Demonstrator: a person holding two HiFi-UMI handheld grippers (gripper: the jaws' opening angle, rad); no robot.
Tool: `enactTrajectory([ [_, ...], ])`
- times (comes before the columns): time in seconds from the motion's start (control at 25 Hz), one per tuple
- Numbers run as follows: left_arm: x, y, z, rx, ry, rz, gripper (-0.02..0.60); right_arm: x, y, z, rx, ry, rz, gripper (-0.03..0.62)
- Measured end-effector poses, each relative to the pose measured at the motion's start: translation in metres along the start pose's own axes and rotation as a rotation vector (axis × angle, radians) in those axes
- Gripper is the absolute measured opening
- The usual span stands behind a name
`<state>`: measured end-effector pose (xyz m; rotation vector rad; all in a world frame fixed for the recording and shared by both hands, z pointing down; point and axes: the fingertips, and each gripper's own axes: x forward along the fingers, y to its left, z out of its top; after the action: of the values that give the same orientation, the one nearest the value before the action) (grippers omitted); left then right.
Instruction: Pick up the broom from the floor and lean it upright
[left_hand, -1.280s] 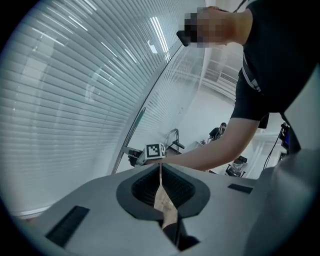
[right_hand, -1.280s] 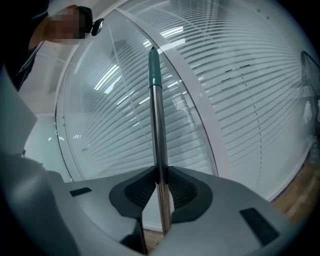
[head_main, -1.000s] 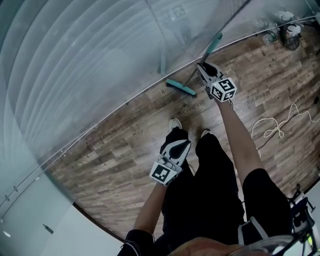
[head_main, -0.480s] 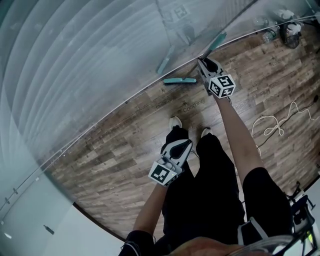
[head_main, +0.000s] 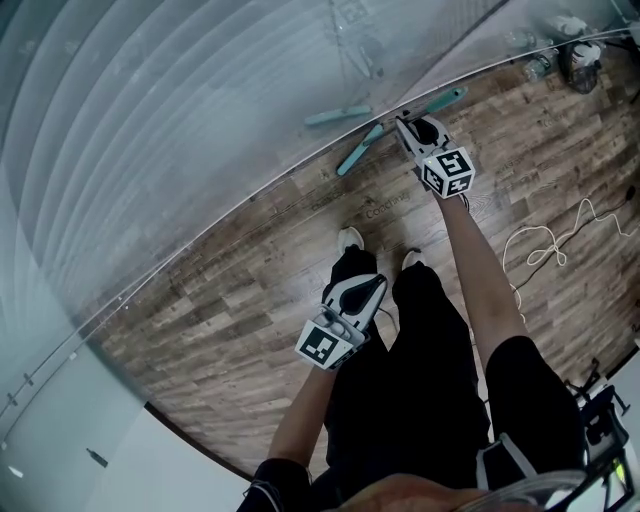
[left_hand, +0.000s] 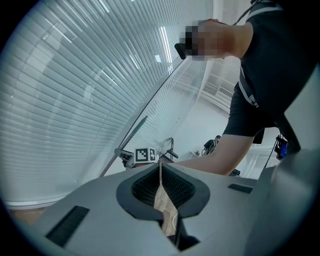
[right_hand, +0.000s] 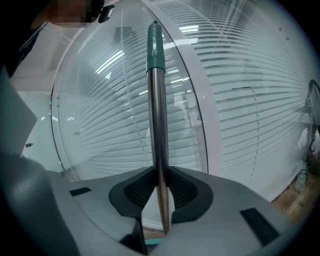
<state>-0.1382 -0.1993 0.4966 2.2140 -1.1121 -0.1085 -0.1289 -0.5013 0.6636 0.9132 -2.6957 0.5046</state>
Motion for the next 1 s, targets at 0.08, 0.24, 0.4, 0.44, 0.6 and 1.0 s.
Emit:
enactTrajectory([
  [0.08, -0.006, -0.004, 0.003, -0.007, 0.007, 0.002, 0.028, -0.015, 0.005, 0.001, 0.006, 0.027, -0.005, 0.089],
  [0.24, -0.020, -0.017, 0.015, -0.010, 0.014, 0.011, 0.028, -0.055, 0.018, 0.018, 0.045, -0.001, -0.022, 0.092],
  [0.4, -0.026, -0.035, 0.032, -0.017, 0.012, 0.015, 0.029, -0.090, 0.030, 0.026, 0.055, 0.050, -0.018, 0.092],
  [0.44, -0.027, -0.039, 0.035, -0.019, 0.007, 0.014, 0.028, -0.096, 0.032, 0.024, 0.060, 0.070, -0.020, 0.092],
  [0.6, -0.027, -0.048, 0.032, -0.031, 0.006, 0.000, 0.028, -0.105, 0.036, 0.008, 0.083, 0.142, -0.045, 0.091],
  [1.0, -0.024, -0.027, 0.043, -0.072, -0.063, -0.001, 0.028, -0.031, 0.016, -0.055, 0.095, 0.267, -0.167, 0.092],
])
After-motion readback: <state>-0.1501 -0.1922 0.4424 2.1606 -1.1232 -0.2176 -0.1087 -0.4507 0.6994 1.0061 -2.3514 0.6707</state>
